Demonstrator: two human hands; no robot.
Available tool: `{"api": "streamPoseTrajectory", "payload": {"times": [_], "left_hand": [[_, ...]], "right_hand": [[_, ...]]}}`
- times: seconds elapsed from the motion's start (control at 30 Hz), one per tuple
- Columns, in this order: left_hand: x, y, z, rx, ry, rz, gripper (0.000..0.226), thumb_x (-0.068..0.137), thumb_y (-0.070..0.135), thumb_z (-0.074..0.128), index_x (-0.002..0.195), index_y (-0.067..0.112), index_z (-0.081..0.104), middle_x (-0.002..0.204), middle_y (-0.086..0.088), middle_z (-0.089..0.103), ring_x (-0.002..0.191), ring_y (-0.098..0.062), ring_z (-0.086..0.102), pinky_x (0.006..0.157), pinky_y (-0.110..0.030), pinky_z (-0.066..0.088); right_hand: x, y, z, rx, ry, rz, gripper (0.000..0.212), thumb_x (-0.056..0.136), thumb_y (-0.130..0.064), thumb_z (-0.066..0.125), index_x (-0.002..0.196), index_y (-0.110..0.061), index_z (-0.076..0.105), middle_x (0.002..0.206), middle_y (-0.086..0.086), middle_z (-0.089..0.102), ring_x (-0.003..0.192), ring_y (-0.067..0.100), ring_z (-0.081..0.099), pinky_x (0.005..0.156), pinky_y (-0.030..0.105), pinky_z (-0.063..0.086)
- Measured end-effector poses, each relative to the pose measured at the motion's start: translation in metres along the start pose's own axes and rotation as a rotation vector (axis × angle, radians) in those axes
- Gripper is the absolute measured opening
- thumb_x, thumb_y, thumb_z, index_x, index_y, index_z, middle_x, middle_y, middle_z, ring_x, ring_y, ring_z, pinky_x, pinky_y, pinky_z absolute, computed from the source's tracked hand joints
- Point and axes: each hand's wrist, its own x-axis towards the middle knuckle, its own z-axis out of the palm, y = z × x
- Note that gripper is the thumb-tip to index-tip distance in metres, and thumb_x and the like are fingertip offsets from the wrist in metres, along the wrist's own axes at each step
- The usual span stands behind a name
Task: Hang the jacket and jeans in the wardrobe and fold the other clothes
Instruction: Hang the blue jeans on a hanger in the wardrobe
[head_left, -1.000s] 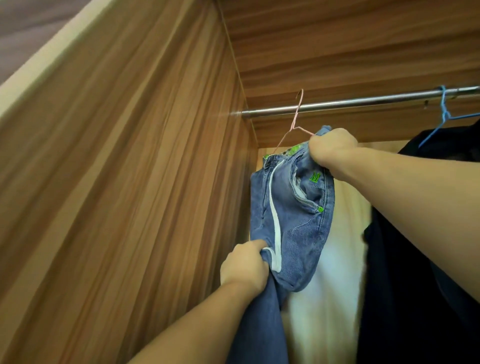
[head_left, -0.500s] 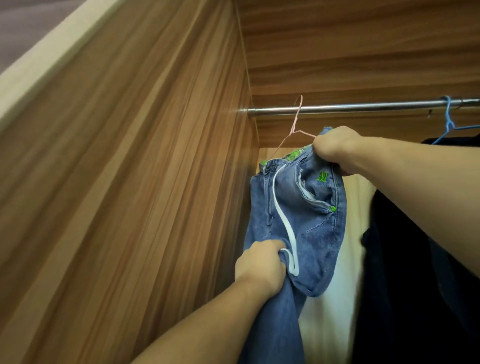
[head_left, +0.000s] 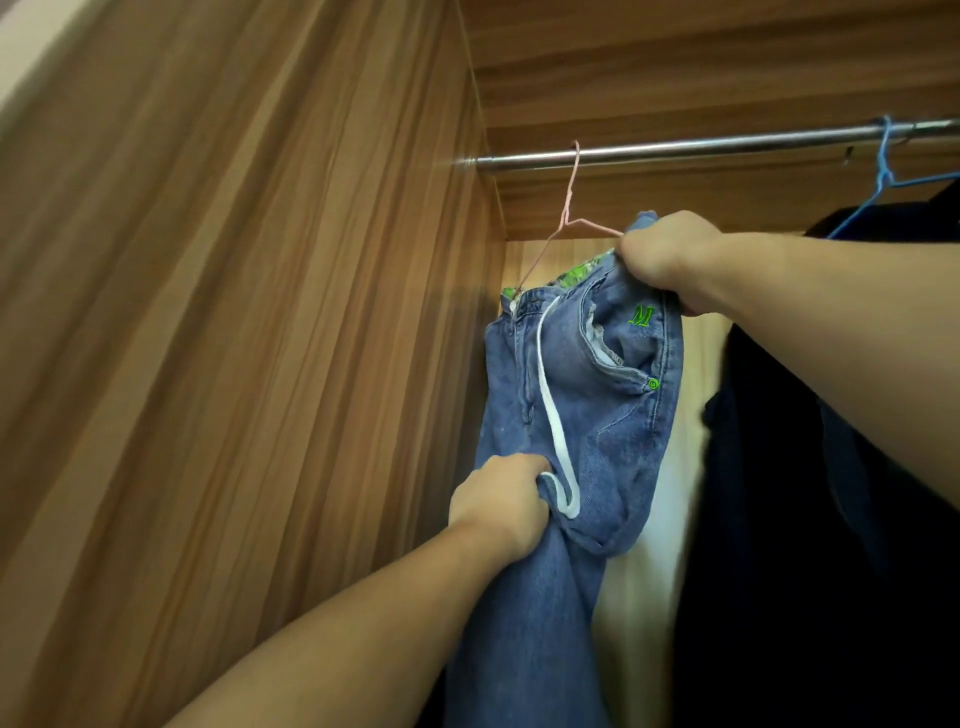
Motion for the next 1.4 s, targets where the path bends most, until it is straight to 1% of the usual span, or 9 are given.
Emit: {"api": "streamPoseTrajectory", "payload": {"times": [0.2, 0.47, 0.63, 0.83, 0.9, 1.0, 1.13, 1.27, 1.4], "left_hand": [[-0.023, -0.016, 0.005, 0.078, -0.085, -0.056, 0.025, 0.089, 0.016, 0.042, 0.104, 0.024, 0.06, 0.105, -0.003, 0.065, 0.098, -0.029, 0.062, 0.079, -0.037, 0.05], [-0.063, -0.012, 0.009, 0.352, -0.226, -0.095, 0.029, 0.089, 0.009, 0.044, 0.114, 0.018, 0.058, 0.115, -0.01, 0.062, 0.104, -0.034, 0.062, 0.08, -0.036, 0.046], [-0.083, -0.008, 0.013, 0.376, -0.228, -0.146, 0.023, 0.09, 0.012, 0.043, 0.107, 0.018, 0.057, 0.113, -0.008, 0.063, 0.104, -0.033, 0.061, 0.078, -0.036, 0.045], [-0.114, -0.007, 0.024, 0.418, -0.238, -0.177, 0.029, 0.092, 0.013, 0.043, 0.119, 0.019, 0.051, 0.114, -0.008, 0.062, 0.104, -0.033, 0.062, 0.078, -0.036, 0.045], [-0.127, -0.007, 0.029, 0.428, -0.271, -0.186, 0.034, 0.093, 0.013, 0.044, 0.126, 0.019, 0.048, 0.116, -0.008, 0.062, 0.105, -0.032, 0.062, 0.079, -0.036, 0.045], [-0.143, -0.005, 0.03, 0.421, -0.309, -0.168, 0.039, 0.094, 0.017, 0.048, 0.132, 0.02, 0.043, 0.114, -0.006, 0.064, 0.103, -0.03, 0.064, 0.081, -0.037, 0.049], [-0.169, 0.01, 0.022, 0.33, -0.35, -0.171, 0.038, 0.094, 0.027, 0.052, 0.129, 0.02, 0.04, 0.117, -0.005, 0.062, 0.105, -0.028, 0.063, 0.084, -0.038, 0.051], [-0.204, 0.027, 0.005, 0.224, -0.354, -0.165, 0.042, 0.092, 0.035, 0.056, 0.127, 0.02, 0.038, 0.119, -0.004, 0.06, 0.107, -0.028, 0.062, 0.083, -0.039, 0.048], [-0.239, 0.037, -0.017, 0.14, -0.355, -0.153, 0.045, 0.091, 0.036, 0.058, 0.128, 0.02, 0.036, 0.123, -0.004, 0.057, 0.112, -0.029, 0.059, 0.086, -0.039, 0.047]], "right_hand": [[-0.007, 0.009, 0.006, 0.084, 0.095, -0.002, 0.04, 0.094, -0.036, 0.048, 0.119, -0.006, 0.059, 0.109, 0.01, 0.06, 0.09, 0.028, 0.056, 0.073, 0.031, 0.045], [-0.047, 0.041, 0.013, 0.135, 0.056, -0.081, 0.039, 0.081, -0.036, 0.058, 0.111, -0.013, 0.051, 0.105, 0.006, 0.063, 0.093, 0.03, 0.06, 0.085, 0.04, 0.051], [-0.062, 0.057, 0.013, 0.095, -0.067, -0.093, 0.036, 0.076, -0.04, 0.051, 0.106, -0.019, 0.056, 0.093, 0.006, 0.062, 0.072, 0.028, 0.052, 0.057, 0.03, 0.039], [-0.091, 0.07, 0.019, 0.104, -0.083, -0.076, 0.039, 0.085, -0.048, 0.058, 0.11, -0.026, 0.04, 0.104, 0.003, 0.061, 0.088, 0.03, 0.063, 0.076, 0.045, 0.056], [-0.111, 0.073, 0.02, 0.122, -0.158, -0.032, 0.04, 0.085, -0.049, 0.06, 0.107, -0.023, 0.04, 0.098, 0.002, 0.061, 0.079, 0.026, 0.064, 0.063, 0.039, 0.057], [-0.146, 0.081, 0.016, 0.108, -0.42, 0.049, 0.039, 0.087, -0.036, 0.066, 0.111, -0.017, 0.043, 0.077, 0.003, 0.056, 0.049, 0.018, 0.051, 0.04, 0.024, 0.043], [-0.185, 0.088, 0.001, 0.002, -0.615, 0.188, 0.041, 0.088, -0.033, 0.064, 0.118, -0.02, 0.041, 0.084, 0.006, 0.058, 0.046, 0.017, 0.05, 0.052, 0.028, 0.05], [-0.229, 0.083, -0.015, -0.107, -0.64, 0.229, 0.035, 0.089, -0.032, 0.062, 0.115, -0.02, 0.041, 0.078, 0.003, 0.053, 0.05, 0.018, 0.056, 0.06, 0.033, 0.055], [-0.276, 0.078, -0.024, -0.19, -0.644, 0.278, 0.039, 0.089, -0.036, 0.061, 0.12, -0.021, 0.042, 0.077, 0.002, 0.053, 0.054, 0.016, 0.061, 0.052, 0.027, 0.054]]}}
